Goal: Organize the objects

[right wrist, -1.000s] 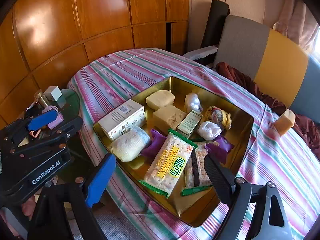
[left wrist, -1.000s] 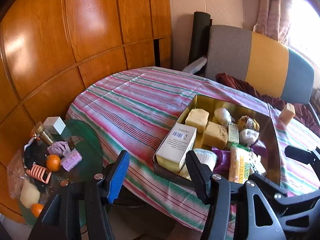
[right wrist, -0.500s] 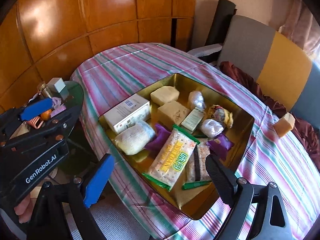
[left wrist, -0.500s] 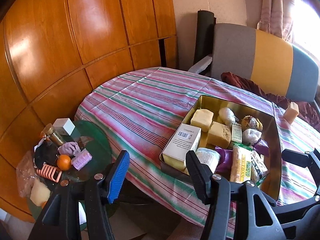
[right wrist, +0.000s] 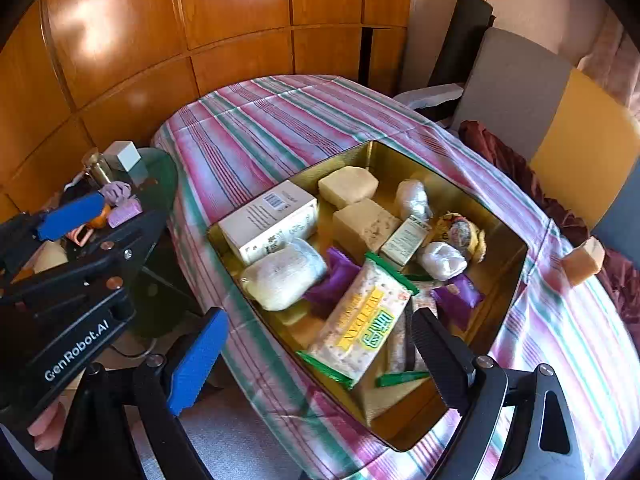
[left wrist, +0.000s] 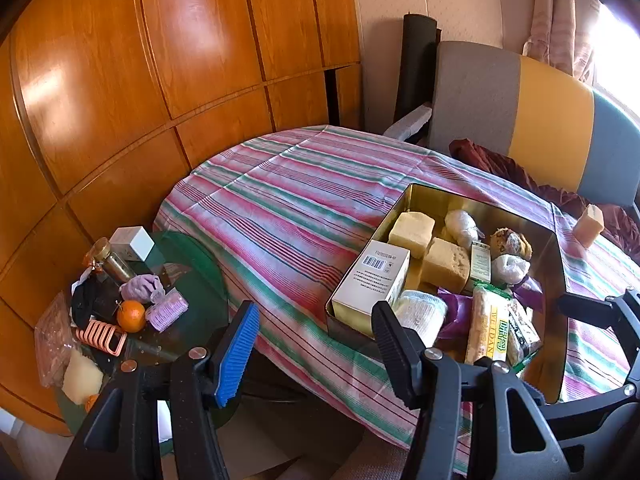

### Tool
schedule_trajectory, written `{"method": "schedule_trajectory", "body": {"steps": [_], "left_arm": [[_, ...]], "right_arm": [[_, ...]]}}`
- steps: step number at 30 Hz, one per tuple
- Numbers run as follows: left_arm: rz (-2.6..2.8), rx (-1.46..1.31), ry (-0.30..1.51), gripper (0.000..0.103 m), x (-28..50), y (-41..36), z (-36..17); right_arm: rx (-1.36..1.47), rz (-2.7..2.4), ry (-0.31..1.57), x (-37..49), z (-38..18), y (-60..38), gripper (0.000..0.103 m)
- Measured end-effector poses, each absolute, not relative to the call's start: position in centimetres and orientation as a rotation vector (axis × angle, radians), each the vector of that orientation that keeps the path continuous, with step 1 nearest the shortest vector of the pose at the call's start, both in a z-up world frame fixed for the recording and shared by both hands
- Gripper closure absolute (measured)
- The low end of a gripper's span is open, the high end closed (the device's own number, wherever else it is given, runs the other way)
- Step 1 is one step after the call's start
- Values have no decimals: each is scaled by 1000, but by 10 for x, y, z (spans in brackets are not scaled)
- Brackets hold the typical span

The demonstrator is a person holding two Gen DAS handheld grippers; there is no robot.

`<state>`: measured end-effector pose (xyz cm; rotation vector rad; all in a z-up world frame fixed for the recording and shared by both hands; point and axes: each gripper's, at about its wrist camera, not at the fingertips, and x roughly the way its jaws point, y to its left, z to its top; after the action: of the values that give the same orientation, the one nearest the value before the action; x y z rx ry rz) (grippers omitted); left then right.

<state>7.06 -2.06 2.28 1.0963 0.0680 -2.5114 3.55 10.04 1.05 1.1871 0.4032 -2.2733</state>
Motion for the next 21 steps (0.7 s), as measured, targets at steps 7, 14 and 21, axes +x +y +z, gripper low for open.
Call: {"method": "schedule_trajectory", "body": {"steps": [7,14,21], "left_arm": [[-2519,1116,59,44,63,-17,23],[-2525,1140,41,44,55,-11,21],[-2547,1185,82,44,50,-8,21]], "right_arm": [[1190,-2312,407,31,14,108,10],[1205,-2363,403,24,18,117,10],[1212,-2440,394,16,26,126,10]]}}
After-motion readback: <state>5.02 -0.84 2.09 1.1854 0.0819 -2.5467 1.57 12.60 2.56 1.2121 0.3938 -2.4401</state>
